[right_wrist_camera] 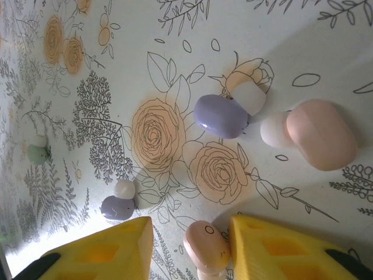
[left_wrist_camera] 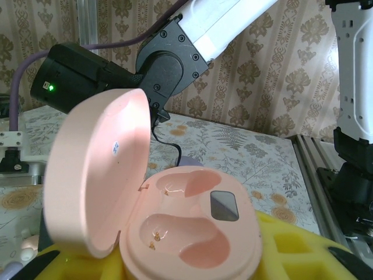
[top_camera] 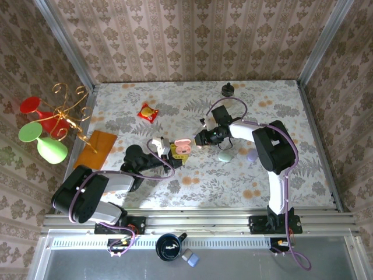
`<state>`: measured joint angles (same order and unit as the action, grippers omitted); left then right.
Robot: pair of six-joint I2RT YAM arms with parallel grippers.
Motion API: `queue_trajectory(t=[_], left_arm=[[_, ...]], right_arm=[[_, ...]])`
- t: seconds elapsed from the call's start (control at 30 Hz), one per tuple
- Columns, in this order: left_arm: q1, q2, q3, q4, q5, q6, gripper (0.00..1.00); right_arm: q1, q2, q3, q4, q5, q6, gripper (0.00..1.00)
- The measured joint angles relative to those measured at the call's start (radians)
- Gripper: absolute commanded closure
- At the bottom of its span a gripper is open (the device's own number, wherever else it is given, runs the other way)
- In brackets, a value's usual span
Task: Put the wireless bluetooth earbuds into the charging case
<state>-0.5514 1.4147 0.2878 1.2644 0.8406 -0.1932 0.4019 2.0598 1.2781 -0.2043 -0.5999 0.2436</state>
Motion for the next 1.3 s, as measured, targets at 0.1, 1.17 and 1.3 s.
queue_trajectory(t=[0.1,1.17,1.3], left_arm=[[-0.001,0.000,0.000,0.000,0.000,0.000,0.69],[-0.005,0.014,0.000,0.000,-0.002,0.009,0.68],[-0.004,0.022,0.000,0.000,-0.013,0.017,0.68]], right_arm=[[0.000,0.000,-0.008,0.005,0.000,-0.002,0.70],[0.043,-0.036,-0.044,0.005,0.068,0.006,0.79],[0.061,-0.089,-0.090,0.005,0.154,0.028,0.81]])
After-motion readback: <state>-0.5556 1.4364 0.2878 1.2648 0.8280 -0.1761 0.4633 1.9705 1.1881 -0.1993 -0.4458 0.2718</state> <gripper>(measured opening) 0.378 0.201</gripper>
